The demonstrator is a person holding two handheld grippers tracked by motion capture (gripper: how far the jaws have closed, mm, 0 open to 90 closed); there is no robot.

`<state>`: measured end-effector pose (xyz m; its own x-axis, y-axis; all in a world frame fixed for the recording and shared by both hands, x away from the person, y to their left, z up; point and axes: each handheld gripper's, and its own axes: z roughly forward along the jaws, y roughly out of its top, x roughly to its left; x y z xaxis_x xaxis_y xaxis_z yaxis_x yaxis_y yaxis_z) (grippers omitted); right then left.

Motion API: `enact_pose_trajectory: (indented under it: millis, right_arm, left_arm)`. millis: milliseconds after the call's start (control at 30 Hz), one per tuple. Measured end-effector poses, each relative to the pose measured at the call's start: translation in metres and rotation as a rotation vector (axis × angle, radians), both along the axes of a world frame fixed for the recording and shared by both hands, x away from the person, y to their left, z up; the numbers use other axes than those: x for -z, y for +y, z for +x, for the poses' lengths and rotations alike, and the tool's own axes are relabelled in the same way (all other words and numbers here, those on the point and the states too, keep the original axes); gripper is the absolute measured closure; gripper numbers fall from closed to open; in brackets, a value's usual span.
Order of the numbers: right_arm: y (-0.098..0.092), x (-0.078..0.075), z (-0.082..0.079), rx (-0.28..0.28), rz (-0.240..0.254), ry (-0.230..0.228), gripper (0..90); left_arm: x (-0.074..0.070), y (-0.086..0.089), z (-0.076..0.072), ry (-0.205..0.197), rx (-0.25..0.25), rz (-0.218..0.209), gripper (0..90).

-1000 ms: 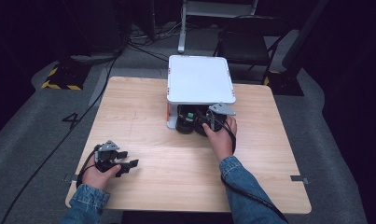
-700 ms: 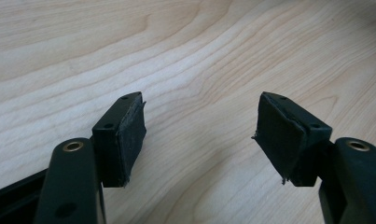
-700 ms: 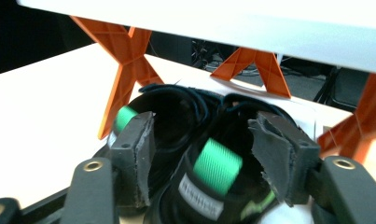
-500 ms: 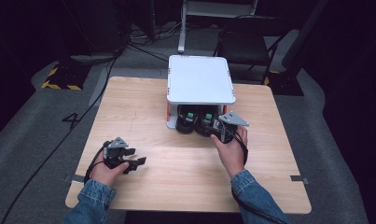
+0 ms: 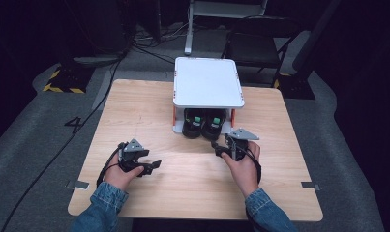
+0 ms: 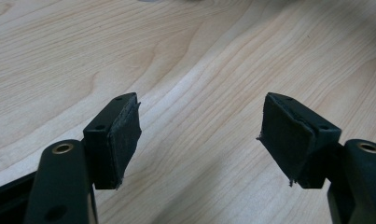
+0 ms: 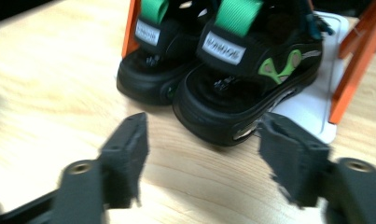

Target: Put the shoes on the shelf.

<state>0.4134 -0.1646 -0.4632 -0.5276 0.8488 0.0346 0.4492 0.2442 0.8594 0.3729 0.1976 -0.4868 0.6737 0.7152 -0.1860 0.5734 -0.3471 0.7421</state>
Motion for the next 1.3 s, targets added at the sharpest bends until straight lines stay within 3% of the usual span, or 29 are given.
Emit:
enact_pose_trajectory:
  millis: [67, 200, 333, 400, 467, 600, 700, 733, 833, 933, 1033, 1100, 1300]
  right_arm:
    - [0.003, 0.007, 0.0, 0.012, -0.052, 0.004, 26.6]
    - [0.008, 0.022, 0.005, 0.029, 0.015, 0.071, 26.4]
    - [0.014, 0.03, 0.014, 0.045, 0.016, 0.065, 23.5]
    - [0.015, 0.031, 0.016, 0.057, 0.007, 0.057, 22.7]
    - [0.016, 0.032, 0.018, 0.063, -0.003, 0.048, 22.2]
    - [0.019, 0.031, 0.019, 0.062, -0.002, 0.044, 22.2]
    - [0.017, 0.028, 0.016, 0.038, -0.037, 0.044, 28.0]
    - [0.017, 0.028, 0.015, 0.035, -0.041, 0.046, 28.2]
    - [0.013, 0.027, 0.011, 0.03, -0.033, 0.047, 34.3]
    - [0.012, 0.028, 0.012, 0.053, -0.044, 0.066, 34.4]
    - [0.015, 0.03, 0.014, 0.069, -0.027, 0.05, 30.2]
    - [0.018, 0.029, 0.013, 0.098, 0.021, 0.035, 29.2]
    - [0.04, 0.022, 0.003, 0.075, 0.064, -0.034, 37.6]
  left_arm:
    - [0.0, -0.002, 0.0, -0.001, 0.003, 0.003, 28.8]
    - [0.001, -0.01, 0.003, -0.015, 0.012, 0.004, 28.8]
    - [0.001, -0.022, 0.009, -0.027, 0.03, 0.004, 29.1]
    - [0.002, -0.027, 0.012, -0.032, 0.034, -0.014, 29.4]
    - [0.001, -0.032, 0.017, -0.049, 0.043, 0.004, 29.6]
    - [0.0, -0.042, 0.024, -0.071, 0.056, -0.007, 29.1]
    - [0.001, -0.048, 0.029, -0.073, 0.057, -0.02, 28.7]
    - [0.001, -0.05, 0.03, -0.081, 0.065, -0.004, 28.7]
    - [0.0, -0.053, 0.032, -0.078, 0.076, -0.009, 28.7]
    - [0.0, -0.054, 0.035, -0.085, 0.067, -0.009, 28.7]
    - [-0.001, -0.056, 0.037, -0.085, 0.064, -0.014, 28.7]
    - [-0.001, -0.056, 0.037, -0.085, 0.065, -0.012, 28.7]
    - [-0.001, -0.046, 0.033, -0.083, 0.053, -0.01, 28.8]
